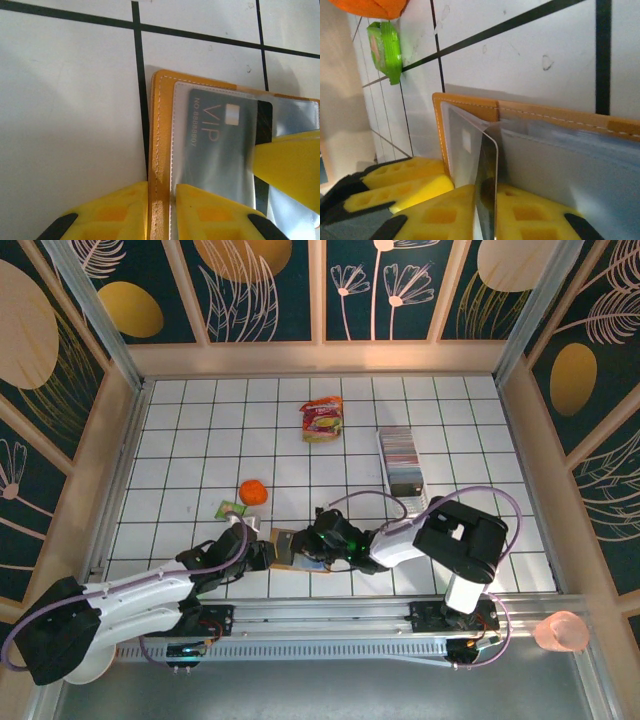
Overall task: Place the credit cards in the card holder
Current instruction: Insert the credit card into the card slot.
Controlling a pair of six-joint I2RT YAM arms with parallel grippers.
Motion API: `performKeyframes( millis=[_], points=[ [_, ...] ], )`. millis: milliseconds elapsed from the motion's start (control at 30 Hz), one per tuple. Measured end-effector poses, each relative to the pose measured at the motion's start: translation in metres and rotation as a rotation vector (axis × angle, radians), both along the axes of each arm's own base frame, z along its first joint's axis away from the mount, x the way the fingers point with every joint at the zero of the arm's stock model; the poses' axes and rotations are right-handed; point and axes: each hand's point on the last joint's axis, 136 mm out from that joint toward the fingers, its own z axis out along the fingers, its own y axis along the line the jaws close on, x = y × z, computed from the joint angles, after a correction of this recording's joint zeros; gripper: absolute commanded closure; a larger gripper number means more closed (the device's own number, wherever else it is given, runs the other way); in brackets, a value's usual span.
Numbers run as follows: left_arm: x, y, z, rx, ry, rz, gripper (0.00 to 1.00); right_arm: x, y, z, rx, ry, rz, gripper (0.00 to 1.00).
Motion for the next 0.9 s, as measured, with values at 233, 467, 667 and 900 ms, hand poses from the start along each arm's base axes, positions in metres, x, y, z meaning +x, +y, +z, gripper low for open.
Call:
performKeyframes(
  millis=[233,467,667,900],
  points=[
    [-0.003,-0.003,0.0,-0.021,0.012,-0.007,0.79,0.004,-0.009,0.007,-0.142,-0.068,0.024,0.58],
    [-0.004,-0.004,0.0,-0.033,0.017,-0.012,0.81,0.006,-0.02,0.008,-0.265,-0.116,0.035,0.68],
    [-0.004,-0.004,-0.001,-0.036,0.018,-0.007,0.84,0.006,-0.03,0.006,-0.38,-0.152,0.053,1.0],
    [-0.004,-0.004,-0.001,-0.038,0.021,-0.004,0.85,0.012,-0.021,0.017,-0.417,-0.199,0.074,1.0]
  ],
)
